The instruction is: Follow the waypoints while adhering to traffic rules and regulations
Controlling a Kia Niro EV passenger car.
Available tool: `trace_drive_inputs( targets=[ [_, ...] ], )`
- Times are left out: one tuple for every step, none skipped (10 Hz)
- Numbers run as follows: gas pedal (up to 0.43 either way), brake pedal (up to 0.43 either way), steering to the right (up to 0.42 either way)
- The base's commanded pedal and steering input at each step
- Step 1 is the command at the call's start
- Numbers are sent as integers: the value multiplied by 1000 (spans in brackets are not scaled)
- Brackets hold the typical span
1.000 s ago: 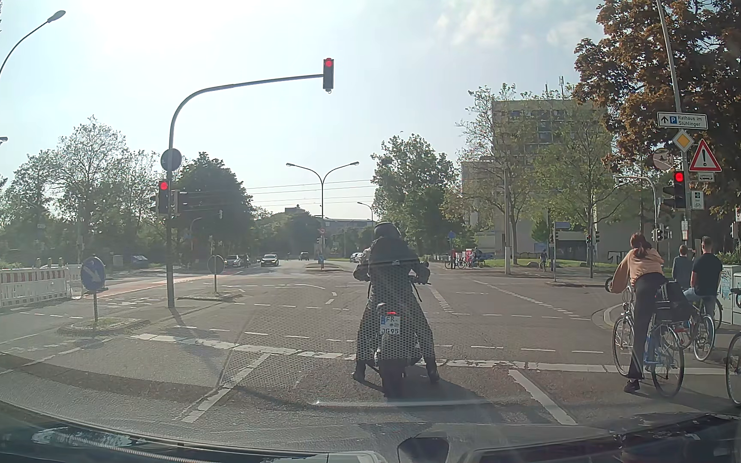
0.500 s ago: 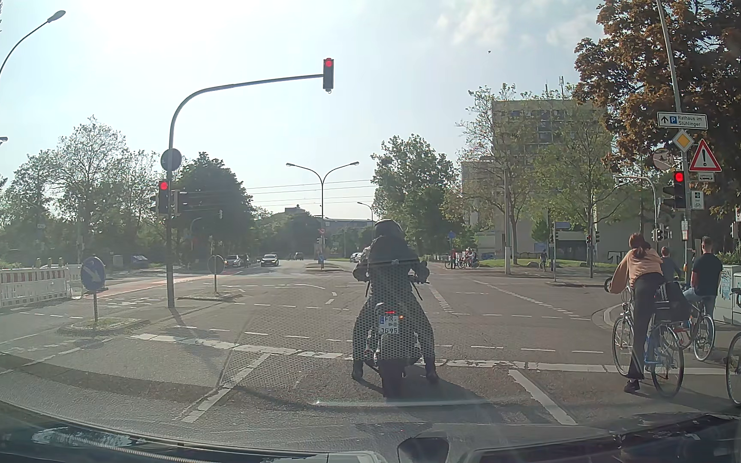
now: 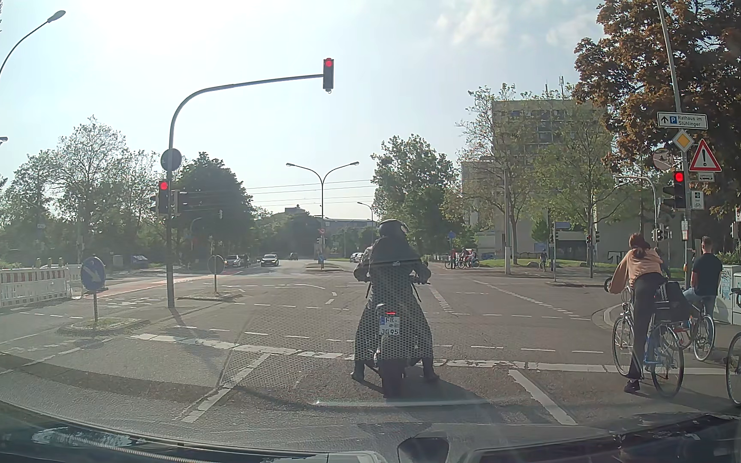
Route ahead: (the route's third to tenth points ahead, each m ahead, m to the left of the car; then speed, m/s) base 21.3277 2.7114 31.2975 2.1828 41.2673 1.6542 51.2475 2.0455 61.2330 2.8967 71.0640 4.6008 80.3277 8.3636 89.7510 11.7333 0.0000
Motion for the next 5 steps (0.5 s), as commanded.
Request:
trace_drive_inputs(
  targets=[
    [0,238,5],
    [0,238,5],
    [0,238,4],
    [0,238,4],
    [0,238,3]
  ],
)
